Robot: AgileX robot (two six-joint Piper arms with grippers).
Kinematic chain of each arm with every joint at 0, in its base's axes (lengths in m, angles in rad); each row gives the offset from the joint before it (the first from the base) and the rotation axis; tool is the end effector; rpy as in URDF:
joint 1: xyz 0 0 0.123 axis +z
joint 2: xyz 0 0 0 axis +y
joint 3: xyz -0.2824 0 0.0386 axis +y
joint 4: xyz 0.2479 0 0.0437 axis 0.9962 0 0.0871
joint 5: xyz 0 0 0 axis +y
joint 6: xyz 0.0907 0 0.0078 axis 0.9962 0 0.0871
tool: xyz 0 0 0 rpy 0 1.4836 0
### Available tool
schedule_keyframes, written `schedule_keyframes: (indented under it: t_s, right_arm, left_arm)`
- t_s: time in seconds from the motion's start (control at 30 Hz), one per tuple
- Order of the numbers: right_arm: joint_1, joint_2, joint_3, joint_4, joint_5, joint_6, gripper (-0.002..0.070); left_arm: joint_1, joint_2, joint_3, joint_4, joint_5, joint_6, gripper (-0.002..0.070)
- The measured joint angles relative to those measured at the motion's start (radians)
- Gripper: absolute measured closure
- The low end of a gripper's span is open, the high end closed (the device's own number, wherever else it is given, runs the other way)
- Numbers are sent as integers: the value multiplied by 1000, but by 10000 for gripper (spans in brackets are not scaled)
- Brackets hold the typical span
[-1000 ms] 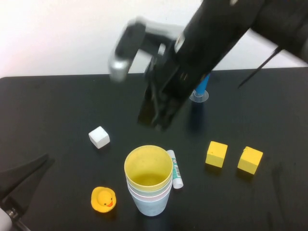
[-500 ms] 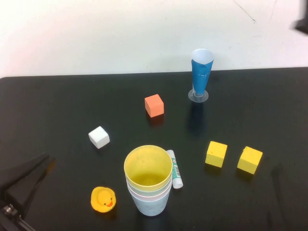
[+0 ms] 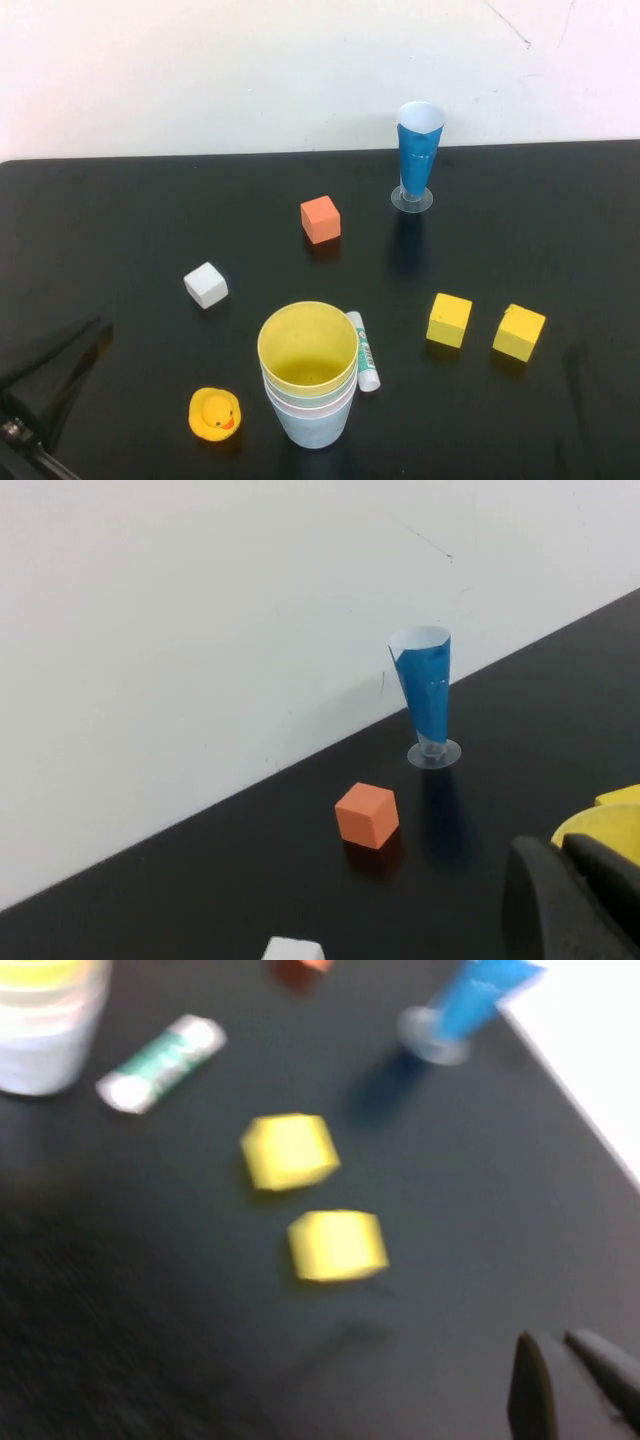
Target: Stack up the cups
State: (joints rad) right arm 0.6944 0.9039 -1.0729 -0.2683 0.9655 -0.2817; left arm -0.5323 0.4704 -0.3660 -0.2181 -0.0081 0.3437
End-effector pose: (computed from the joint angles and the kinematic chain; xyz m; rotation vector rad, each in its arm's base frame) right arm 0.1364 0.0878 0.3967 -1.1037 1.9555 -0.1100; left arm 0.0930 -0.0546 0.3021 0.5120 1.5042 -0.3166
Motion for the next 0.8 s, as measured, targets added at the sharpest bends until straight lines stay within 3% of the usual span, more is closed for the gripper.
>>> schedule_keyframes:
  t_s: [0.37,0.8]
  right_arm:
    - [0,-229,527,197,-295,21,678]
    - [0,-231,673,203,-281,22,678]
  left_arm:
    - [0,0,0,-9,150,-14,675]
    - [0,0,0,-11,393,-14,676]
